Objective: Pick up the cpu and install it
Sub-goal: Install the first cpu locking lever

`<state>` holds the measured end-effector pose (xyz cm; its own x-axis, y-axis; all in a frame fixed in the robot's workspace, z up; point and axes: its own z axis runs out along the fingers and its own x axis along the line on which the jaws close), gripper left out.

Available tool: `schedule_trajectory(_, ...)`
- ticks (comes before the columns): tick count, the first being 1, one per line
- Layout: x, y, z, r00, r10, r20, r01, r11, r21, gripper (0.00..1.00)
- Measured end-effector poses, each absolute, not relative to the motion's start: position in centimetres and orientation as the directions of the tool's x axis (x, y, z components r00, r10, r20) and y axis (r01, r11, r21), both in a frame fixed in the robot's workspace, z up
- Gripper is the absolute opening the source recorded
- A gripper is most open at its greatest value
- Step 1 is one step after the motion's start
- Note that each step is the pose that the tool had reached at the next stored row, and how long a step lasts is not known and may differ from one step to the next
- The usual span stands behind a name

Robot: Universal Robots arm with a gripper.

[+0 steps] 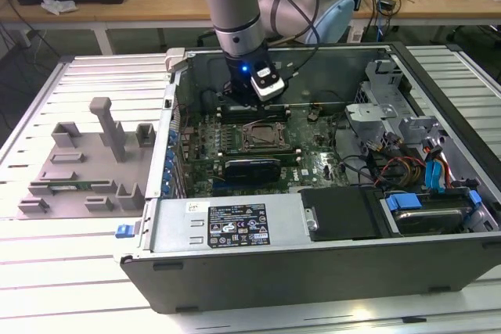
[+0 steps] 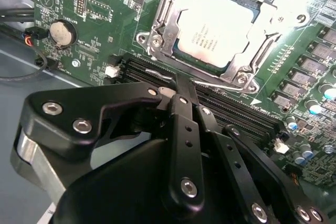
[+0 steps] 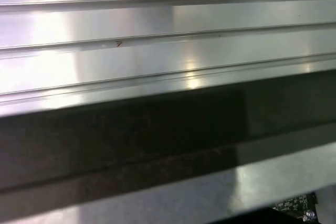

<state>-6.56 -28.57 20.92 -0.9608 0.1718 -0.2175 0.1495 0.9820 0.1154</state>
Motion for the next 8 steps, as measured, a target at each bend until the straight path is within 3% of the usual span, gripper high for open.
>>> schedule_trajectory(8,-6.77,-28.57,20.68,-0.959,0.176,-0.22,0.149,0.979,0.137,0.11)
